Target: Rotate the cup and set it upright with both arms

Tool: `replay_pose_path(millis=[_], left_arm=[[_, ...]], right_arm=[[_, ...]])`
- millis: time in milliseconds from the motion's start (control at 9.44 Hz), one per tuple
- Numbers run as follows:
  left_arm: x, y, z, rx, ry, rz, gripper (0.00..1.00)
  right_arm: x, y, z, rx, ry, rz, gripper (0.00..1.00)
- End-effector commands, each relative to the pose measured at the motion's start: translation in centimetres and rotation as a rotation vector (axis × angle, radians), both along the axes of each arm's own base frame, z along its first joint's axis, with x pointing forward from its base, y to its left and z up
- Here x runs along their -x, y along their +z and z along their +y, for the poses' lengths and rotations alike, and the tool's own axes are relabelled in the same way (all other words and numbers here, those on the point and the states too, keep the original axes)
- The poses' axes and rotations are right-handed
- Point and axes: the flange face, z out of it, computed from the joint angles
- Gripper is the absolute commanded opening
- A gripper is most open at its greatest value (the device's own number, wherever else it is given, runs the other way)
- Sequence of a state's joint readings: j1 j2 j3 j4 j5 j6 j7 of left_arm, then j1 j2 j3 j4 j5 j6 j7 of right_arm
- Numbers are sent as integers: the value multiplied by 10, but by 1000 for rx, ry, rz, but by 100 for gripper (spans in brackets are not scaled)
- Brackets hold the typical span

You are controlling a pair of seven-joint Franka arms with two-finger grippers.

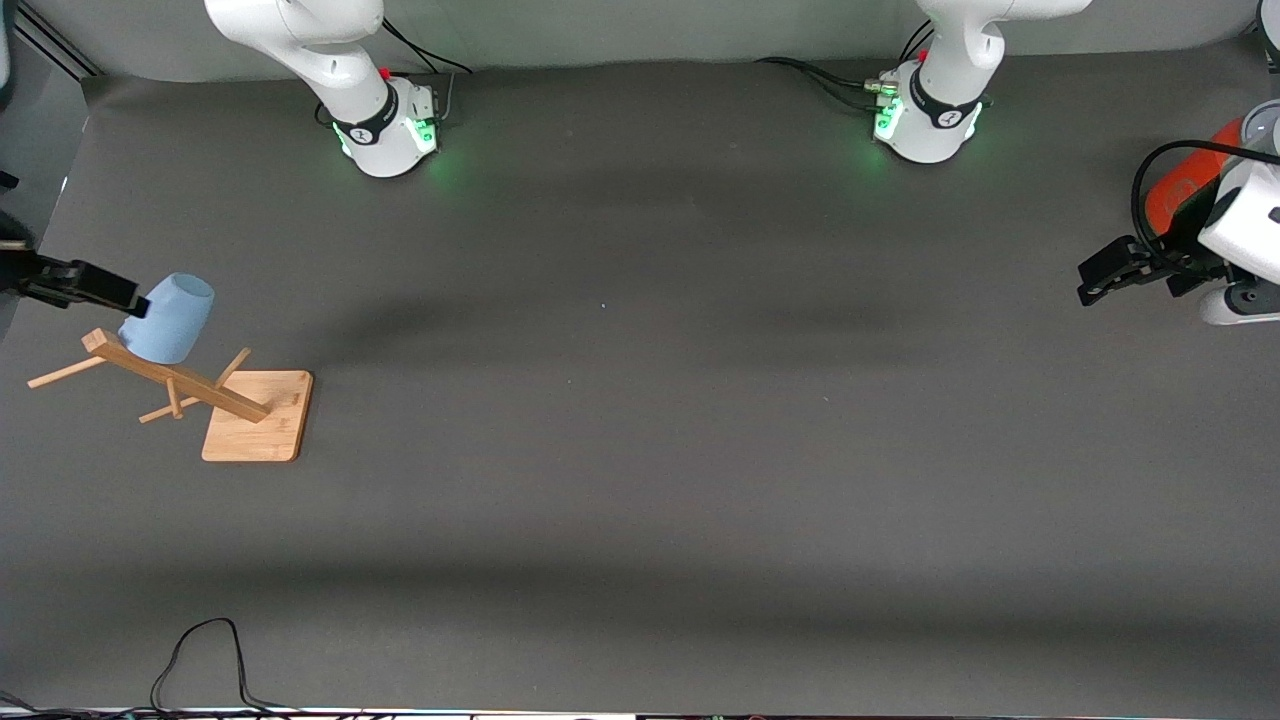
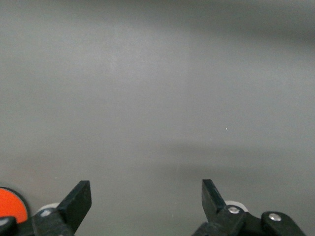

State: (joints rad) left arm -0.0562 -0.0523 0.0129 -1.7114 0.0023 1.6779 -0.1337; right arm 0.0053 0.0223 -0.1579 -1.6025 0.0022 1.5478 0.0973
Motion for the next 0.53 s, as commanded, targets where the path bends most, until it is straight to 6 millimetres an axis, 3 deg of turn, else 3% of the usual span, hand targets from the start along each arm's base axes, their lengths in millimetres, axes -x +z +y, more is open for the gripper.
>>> replay_pose_path(millis=[0,212,424], left_arm=[[8,6,0,14,-2,-2,100],[7,5,1,14,0,-5,100],[8,5,3,13,3,1,100]], right_arm=[[24,1,-14,2,-144,8,100],[32,-6,-23,-7,-191,23,100],[31,-6,-24,10,-473,21,100]])
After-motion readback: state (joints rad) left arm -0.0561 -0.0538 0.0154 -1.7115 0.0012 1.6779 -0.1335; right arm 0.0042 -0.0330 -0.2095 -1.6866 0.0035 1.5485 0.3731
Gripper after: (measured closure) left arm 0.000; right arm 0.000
